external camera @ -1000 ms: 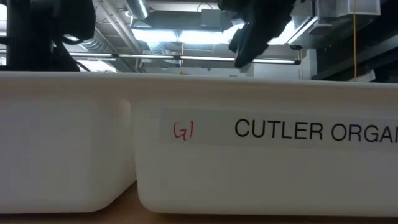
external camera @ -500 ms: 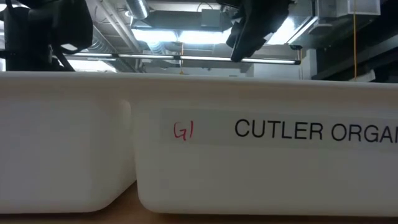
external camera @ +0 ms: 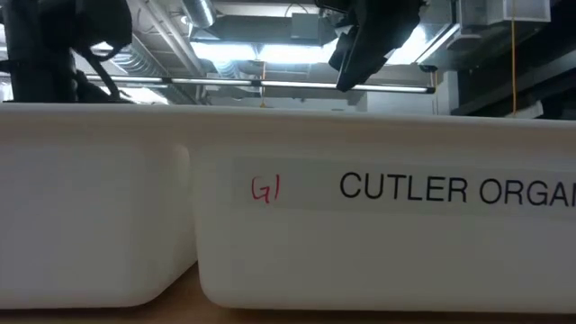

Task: Sort silverware
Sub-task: Put the silver spoon into the white silverware tray

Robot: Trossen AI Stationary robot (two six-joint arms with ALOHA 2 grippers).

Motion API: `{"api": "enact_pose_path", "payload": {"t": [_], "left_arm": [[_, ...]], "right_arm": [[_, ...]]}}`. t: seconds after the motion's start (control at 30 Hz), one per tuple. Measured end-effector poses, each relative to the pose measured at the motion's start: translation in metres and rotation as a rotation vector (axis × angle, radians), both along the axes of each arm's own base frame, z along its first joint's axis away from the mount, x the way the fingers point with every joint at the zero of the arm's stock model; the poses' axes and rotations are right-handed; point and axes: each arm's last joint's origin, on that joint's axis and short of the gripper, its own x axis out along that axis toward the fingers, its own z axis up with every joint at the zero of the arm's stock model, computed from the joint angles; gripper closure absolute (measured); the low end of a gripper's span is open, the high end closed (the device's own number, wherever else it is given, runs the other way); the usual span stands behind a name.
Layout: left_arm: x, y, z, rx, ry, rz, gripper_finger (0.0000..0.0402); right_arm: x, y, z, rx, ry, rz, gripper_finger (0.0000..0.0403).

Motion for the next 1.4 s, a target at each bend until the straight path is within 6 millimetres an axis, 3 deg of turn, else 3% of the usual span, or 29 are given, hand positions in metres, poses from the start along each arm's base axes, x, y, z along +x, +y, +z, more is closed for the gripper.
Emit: {"api": "enact_pose_path", "payload": {"t": [0.4, 0.7, 0.83, 1.07, 1.17, 1.4], "left_arm": [[-0.011, 0.003, 0.025, -0.029, -0.145, -0.062, 0.0391], [-0.018, 0.005, 0.049, -0.048, -0.346, -0.152, 0.0391], [0.001, 0.001, 0.063, 0.020, -0.578, -0.270, 0.0395], [0.049, -0.002, 0.086, 0.324, -0.983, -0.455, 0.0395], [0.068, -0.001, 0.085, 0.426, -1.019, -0.513, 0.0396], [0.121, 0.002, 0.080, 0.536, -0.923, -0.751, 0.0395]], "right_arm": [[0.000, 0.000, 0.000, 0.000, 0.000, 0.000, 0.0288], [0.000, 0.000, 0.000, -0.009, -0.002, 0.014, 0.0288], [-0.003, -0.001, -0.002, -0.036, 0.036, 0.005, 0.0288], [-0.023, -0.010, -0.011, -0.185, 0.251, -0.051, 0.0288], [-0.036, -0.016, -0.010, -0.225, 0.356, -0.037, 0.0288], [-0.069, -0.039, 0.002, -0.384, 0.562, -0.003, 0.0288]]}}
